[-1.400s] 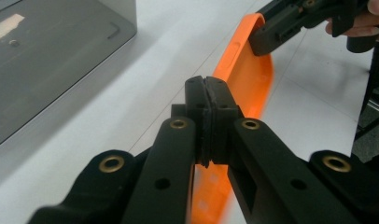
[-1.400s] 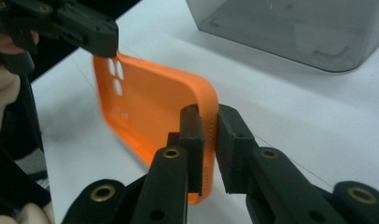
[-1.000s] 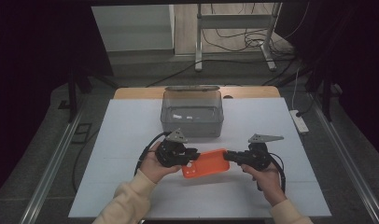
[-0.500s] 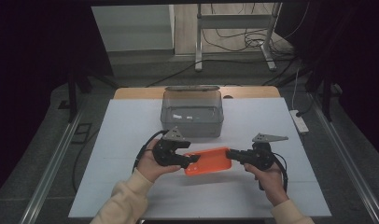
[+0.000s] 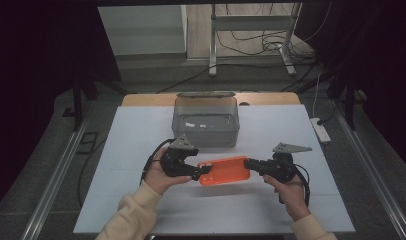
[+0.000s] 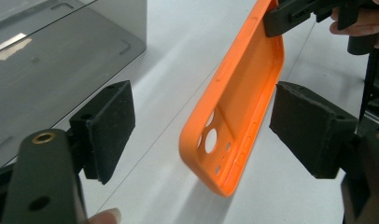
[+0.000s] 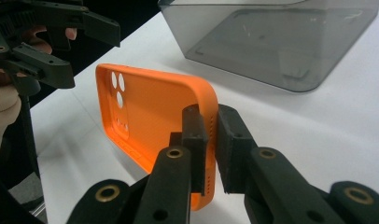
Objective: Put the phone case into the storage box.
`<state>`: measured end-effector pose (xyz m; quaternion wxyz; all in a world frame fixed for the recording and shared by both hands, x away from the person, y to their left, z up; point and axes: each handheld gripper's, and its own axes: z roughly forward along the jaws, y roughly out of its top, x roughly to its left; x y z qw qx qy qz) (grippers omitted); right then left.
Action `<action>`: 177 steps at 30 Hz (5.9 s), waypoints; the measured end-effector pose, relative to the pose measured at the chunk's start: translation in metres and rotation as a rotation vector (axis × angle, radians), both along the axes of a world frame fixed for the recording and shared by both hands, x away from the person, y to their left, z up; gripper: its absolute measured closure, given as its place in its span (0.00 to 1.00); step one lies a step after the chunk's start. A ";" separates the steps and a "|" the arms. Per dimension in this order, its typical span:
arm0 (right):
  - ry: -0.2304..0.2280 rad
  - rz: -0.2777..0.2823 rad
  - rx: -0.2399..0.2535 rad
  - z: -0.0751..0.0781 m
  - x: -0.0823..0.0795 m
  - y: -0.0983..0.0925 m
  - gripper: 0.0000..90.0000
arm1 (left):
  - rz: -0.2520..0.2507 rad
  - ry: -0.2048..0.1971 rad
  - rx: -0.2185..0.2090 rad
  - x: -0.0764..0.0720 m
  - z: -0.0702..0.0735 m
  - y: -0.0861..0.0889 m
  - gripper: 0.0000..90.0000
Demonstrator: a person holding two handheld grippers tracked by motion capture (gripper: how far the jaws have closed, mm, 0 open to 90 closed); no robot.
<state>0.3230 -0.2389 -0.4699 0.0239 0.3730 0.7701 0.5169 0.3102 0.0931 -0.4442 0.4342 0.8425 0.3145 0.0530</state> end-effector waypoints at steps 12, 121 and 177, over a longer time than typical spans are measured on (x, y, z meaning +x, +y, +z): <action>-0.043 -0.034 0.012 0.003 -0.002 -0.003 0.91 | -0.005 0.023 -0.040 0.001 -0.004 0.009 0.23; -0.101 -0.020 -0.017 0.021 -0.009 -0.010 0.27 | -0.183 0.063 -0.037 0.003 -0.018 -0.002 0.92; -0.125 0.138 -0.120 0.035 -0.012 0.022 0.21 | -0.211 0.058 0.015 0.003 -0.019 -0.008 0.92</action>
